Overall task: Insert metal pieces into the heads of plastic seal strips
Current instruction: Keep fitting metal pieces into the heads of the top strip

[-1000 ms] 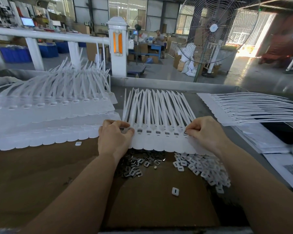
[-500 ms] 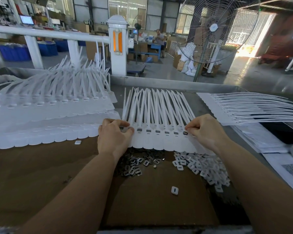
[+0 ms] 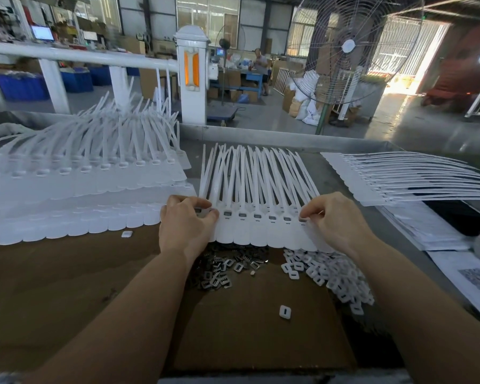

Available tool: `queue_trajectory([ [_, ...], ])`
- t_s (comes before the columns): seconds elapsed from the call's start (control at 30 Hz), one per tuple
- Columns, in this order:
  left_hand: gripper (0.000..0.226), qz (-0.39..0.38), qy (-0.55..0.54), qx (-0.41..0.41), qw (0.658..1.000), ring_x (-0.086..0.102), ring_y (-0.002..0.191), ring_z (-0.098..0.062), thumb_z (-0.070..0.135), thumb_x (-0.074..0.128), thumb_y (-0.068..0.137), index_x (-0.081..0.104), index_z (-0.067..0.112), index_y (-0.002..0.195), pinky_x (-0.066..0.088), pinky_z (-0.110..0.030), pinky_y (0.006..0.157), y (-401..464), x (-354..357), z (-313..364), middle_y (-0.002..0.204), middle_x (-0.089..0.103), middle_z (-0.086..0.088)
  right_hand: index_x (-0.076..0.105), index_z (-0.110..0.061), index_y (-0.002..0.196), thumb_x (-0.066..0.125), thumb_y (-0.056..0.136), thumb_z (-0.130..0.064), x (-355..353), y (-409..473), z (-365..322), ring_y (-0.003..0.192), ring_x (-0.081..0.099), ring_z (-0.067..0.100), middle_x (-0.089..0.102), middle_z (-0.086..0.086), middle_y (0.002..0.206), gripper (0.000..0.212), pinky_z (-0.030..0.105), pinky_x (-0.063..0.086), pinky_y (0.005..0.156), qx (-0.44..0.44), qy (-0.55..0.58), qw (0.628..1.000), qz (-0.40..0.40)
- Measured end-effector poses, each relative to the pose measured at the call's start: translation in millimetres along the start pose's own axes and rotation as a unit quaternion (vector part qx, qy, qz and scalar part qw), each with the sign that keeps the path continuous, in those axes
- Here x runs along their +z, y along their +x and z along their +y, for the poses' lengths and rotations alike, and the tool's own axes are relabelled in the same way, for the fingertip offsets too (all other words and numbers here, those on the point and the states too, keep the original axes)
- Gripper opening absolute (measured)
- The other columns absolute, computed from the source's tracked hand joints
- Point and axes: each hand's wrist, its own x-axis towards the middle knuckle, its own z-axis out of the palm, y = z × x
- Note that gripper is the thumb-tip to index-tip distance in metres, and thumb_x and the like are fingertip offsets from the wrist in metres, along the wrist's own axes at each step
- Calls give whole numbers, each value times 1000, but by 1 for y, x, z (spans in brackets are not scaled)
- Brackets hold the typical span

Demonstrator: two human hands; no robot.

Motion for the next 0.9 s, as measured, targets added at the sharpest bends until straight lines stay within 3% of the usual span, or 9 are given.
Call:
queue_trajectory([
  [0.17,22,-2,0,1,1000,42,116,-22,35,66,85,67,24,104,37,-33,98,0,1,0,105,37,4,74,-17,83,54,90,-4,1,-2,2,93,60,14,67,2,105,25,25,47,85,-1,3,1000,-4],
  [0.33,22,-2,0,1,1000,42,115,-21,35,65,85,67,24,104,38,-33,98,0,1,0,105,37,5,72,-16,94,55,90,-5,1,-6,-3,82,59,9,68,2,98,20,17,44,77,-16,20,999,26],
  [0.43,22,-2,3,0,1000,42,116,-22,35,65,85,67,25,104,38,-33,98,1,1,-1,105,36,5,72,-21,89,62,87,-8,-2,-15,-20,73,56,0,64,-10,87,17,6,41,66,-68,49,996,-17],
  [0.53,22,-3,3,1,1000,42,116,-22,35,65,85,67,24,104,38,-33,98,0,1,-1,105,36,5,69,-29,85,65,85,-14,-3,-26,-38,76,55,-5,59,-18,85,16,5,41,65,-133,41,985,-104],
  [0.63,22,-4,3,1,1000,43,115,-22,35,65,85,67,24,104,38,-34,99,0,0,-1,107,38,4,70,-28,88,64,85,-14,0,-32,-44,74,53,-5,57,-20,84,16,6,40,68,-154,14,982,-111],
  [0.8,22,-7,-6,3,1000,46,113,-23,35,65,85,67,23,103,41,-36,99,0,-1,1,107,38,4,70,-19,98,53,90,-4,-3,-25,-23,87,59,11,66,-3,102,24,32,51,86,-21,-11,999,46],
  [0.9,22,-7,-6,3,1000,46,113,-23,34,65,85,67,23,104,41,-37,99,0,-2,0,105,37,4,68,-17,102,51,87,0,-3,-22,-7,95,60,15,66,1,107,29,34,50,87,36,-15,998,45],
])
